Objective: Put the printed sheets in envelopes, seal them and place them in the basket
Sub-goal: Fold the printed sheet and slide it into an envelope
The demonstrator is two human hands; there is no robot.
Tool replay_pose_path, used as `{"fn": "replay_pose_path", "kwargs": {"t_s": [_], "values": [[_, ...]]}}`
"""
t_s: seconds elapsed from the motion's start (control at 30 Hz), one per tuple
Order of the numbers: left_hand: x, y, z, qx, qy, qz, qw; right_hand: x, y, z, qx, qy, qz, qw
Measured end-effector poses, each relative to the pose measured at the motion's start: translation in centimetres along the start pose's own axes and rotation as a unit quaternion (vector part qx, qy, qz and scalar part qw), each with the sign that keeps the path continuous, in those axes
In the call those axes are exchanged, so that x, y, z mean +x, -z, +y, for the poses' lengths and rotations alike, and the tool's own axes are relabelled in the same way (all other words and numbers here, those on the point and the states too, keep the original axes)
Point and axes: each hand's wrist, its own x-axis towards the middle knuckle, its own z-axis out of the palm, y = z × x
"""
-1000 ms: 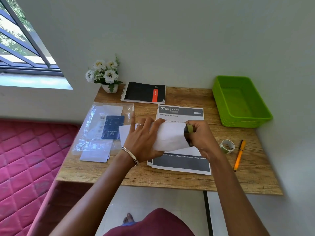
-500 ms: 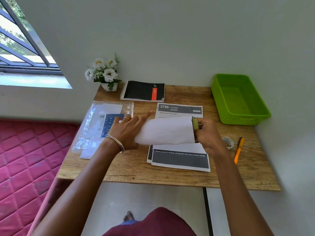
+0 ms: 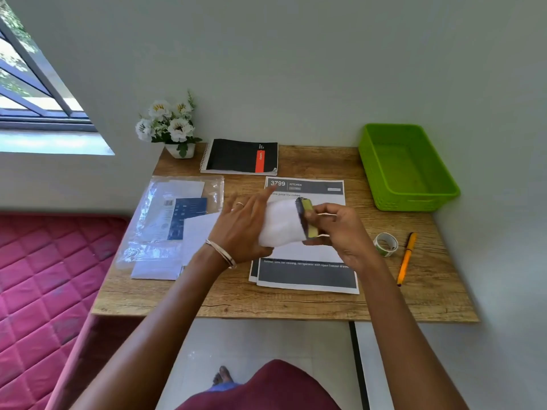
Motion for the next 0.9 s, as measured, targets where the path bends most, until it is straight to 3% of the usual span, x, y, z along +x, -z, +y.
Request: {"fn": "replay_pose_path", "kwargs": {"t_s": [0.1,0.17,0.27,0.4,0.57,0.73,0.9], "values": [[-0.8,0.0,-1.7,0.007,0.037,0.01,0.999,0.7,2.5,2.8,-0.083,-0.014,0.12,0.989],[-1.1,0.0,-2.7,0.011,0.063,0.017,0.998,1.3,4.0,5.1,-0.184,-0.009,0.226,0.956],[-1.1,0.1,-4.0,0.005,0.108,0.017,0.994,2.2,4.8,7.0,-0.243,-0.007,0.264,0.933],[-0.6,0.5,-5.0,0.011,0.132,0.016,0.991,3.5,4.7,6.8,-0.342,0.048,0.228,0.91],[-0.2,0.6,-5.2,0.012,0.147,0.017,0.989,5.6,4.5,6.0,-0.517,0.086,0.083,0.848],[-0.4,0.3,-5.4,0.011,0.155,0.009,0.988,7.3,4.0,5.3,-0.628,0.04,-0.026,0.777],[-0.5,0.1,-5.6,0.007,0.161,0.013,0.987,8.4,4.1,4.6,-0.667,0.029,-0.043,0.743]]}}
